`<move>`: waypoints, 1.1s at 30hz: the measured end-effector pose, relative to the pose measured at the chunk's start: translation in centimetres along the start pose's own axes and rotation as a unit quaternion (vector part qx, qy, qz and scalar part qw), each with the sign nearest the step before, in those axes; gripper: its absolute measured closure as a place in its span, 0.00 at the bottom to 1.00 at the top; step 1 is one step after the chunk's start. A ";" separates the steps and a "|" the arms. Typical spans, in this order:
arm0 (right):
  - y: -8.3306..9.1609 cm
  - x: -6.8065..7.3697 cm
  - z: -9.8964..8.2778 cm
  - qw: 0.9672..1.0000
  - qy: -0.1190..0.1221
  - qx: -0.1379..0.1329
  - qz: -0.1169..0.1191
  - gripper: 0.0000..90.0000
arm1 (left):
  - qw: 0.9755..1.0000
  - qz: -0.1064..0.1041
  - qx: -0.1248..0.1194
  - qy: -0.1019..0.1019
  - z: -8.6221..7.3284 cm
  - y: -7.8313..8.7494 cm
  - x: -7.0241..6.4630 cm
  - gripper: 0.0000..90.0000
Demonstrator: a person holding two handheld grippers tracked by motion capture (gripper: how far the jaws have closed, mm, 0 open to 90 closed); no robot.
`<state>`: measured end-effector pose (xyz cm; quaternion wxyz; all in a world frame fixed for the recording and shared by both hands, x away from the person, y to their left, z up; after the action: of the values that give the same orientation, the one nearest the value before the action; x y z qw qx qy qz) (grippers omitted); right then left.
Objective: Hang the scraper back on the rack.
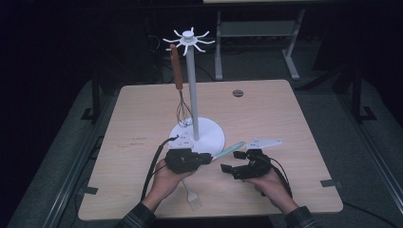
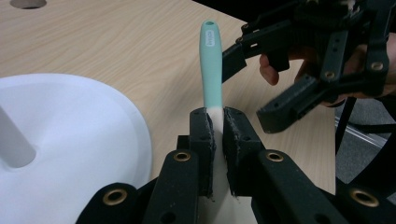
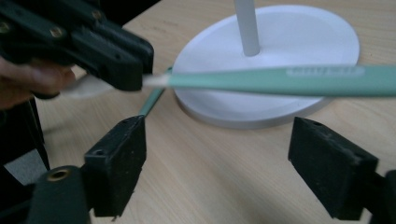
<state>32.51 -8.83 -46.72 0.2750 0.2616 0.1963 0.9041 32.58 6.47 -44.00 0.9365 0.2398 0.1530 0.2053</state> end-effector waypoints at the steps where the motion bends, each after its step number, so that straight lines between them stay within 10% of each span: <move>1: 0.0 -0.1 0.1 1.000 -0.002 -0.005 0.001 0.25 | 1.000 0.001 0.001 -0.004 0.0 -0.1 0.0 0.92; 33: -0.3 0.8 3.0 0.995 -0.040 -0.079 0.040 0.79 | 1.000 0.010 -0.006 -0.024 0.1 -0.8 -0.2 0.91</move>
<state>33.82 -7.52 -44.20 0.2661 0.2825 0.1029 0.9159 32.72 5.67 -44.26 0.9392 0.2406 0.1267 0.2095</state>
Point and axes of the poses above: each handheld gripper's, and its own axes: y roughly backward along the jaws, z roughly out of its top, x roughly to its left, the point moved 7 cm from there along -y, roughly forward along the jaws, and after that the axes turned 1 degree about z, right-handed, at the moved point
